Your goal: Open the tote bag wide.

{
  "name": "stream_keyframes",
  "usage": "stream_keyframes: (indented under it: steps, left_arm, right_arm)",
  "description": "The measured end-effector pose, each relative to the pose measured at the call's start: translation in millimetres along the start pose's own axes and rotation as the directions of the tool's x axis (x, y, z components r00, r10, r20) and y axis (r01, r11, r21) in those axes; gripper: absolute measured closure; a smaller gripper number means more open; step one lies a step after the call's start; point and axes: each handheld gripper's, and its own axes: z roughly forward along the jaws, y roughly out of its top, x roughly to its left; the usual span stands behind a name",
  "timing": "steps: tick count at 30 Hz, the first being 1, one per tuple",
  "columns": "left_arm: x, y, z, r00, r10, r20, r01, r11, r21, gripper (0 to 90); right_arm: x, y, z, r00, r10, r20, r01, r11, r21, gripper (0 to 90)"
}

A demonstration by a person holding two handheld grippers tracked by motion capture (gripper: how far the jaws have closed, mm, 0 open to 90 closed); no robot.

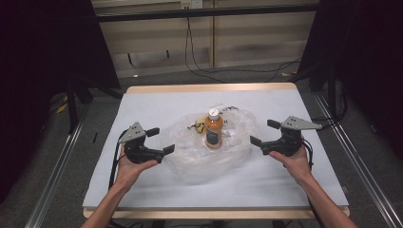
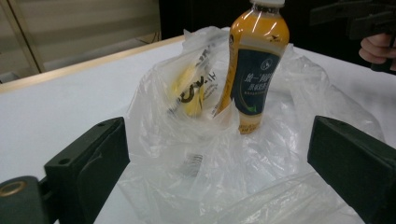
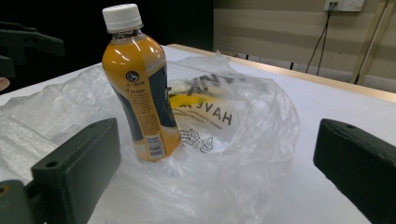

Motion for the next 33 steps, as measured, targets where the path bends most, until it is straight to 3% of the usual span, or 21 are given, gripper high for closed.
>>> stream_keyframes:
  steps: [3,4,6,7,9,10,12,14,18,19,20,23,26,30,31,33]
  left_arm:
    - [-1.3,-2.2,-6.3,0.9998,-0.018,-0.005,0.018,0.9998,-0.01,3.1]
    - [-2.9,-2.9,-8.9,0.9994,-0.013,-0.031,0.014,0.9999,0.004,3.1]
    - [-4.6,-5.2,-11.2,0.9995,-0.018,-0.027,0.018,0.9998,0.004,3.1]
    - [-9.2,-7.1,-16.7,0.9982,-0.028,-0.053,0.029,0.9995,0.011,3.1]
    - [-13.0,-8.6,-20.5,0.9982,-0.04,-0.045,0.04,0.9992,0.0,3.3]
    - [-20.8,-11.2,-29.0,0.9987,-0.009,-0.05,0.009,0.9999,-0.006,2.0]
    - [-22.7,-12.5,-32.7,0.9986,-0.011,-0.052,0.01,0.9999,-0.011,1.7]
    - [-22.7,-16.8,-37.6,0.9993,0.0,-0.038,-0.001,1.0,-0.01,1.7]
    - [-22.6,-27.9,-45.4,0.9971,-0.015,-0.075,0.016,0.9997,0.02,2.1]
    - [-22.7,-31.1,-46.6,0.996,-0.01,-0.089,0.013,0.9996,0.026,2.1]
    - [-23.7,-36.3,-48.6,0.9944,-0.035,-0.1,0.038,0.9988,0.03,2.2]
    - [-24.7,-40.3,-51.5,0.9928,-0.051,-0.108,0.054,0.9983,0.02,2.2]
    - [-28.3,-45.3,-55.5,0.9941,-0.045,-0.099,0.046,0.9988,0.015,2.3]
    - [-27.8,-47.6,-60.8,0.9941,-0.013,-0.107,0.017,0.9995,0.028,2.4]
    - [-25.8,-47.3,-61.6,0.9941,-0.034,-0.103,0.035,0.9994,0.006,2.4]
    - [-23.7,-48.0,-62.7,0.9934,-0.031,-0.111,0.031,0.9995,0.0,2.3]
  right_arm:
    - [-0.3,-3.3,-11.4,0.999,0.04,0.016,-0.04,0.999,-0.009,2.5]
    - [0.4,-4.2,-14.3,0.9988,0.042,0.025,-0.042,0.999,-0.006,3.0]
    - [2.7,-6.5,-21.4,0.9986,0.035,0.039,-0.035,0.999,-0.009,3.0]
    - [3.8,-7.1,-23.7,0.9984,0.034,0.045,-0.034,0.999,-0.014,2.9]
    - [5.3,-8.0,-27.1,0.9983,0.033,0.048,-0.032,0.999,-0.013,2.8]
    - [7.6,-9.7,-34.1,0.9981,0.028,0.054,-0.027,0.999,-0.022,2.8]
    - [8.3,-10.6,-37.4,0.9981,0.017,0.059,-0.016,1.0,-0.021,2.6]
    - [8.7,-13.4,-43.3,0.9977,0.024,0.064,-0.022,0.999,-0.028,2.4]
    - [10.5,-21.3,-54.7,0.9969,0.036,0.07,-0.035,0.999,-0.023,2.5]
    - [12.2,-26.1,-62.2,0.9939,0.022,0.108,-0.019,0.999,-0.027,3.1]
    - [13.2,-29.3,-65.9,0.9925,0.043,0.114,-0.038,0.998,-0.042,3.0]
    - [13.9,-35.2,-73.5,0.991,0.06,0.12,-0.055,0.997,-0.048,3.0]
    - [18.6,-41.7,-82.1,0.9876,0.069,0.141,-0.063,0.997,-0.041,3.4]
    - [24.8,-45.3,-92.1,0.9842,0.033,0.174,-0.025,0.998,-0.052,4.9]
    - [24.8,-45.5,-91.7,0.9849,0.042,0.168,-0.032,0.998,-0.061,4.8]
    - [24.7,-45.7,-90.9,0.9859,0.046,0.161,-0.036,0.997,-0.061,4.8]
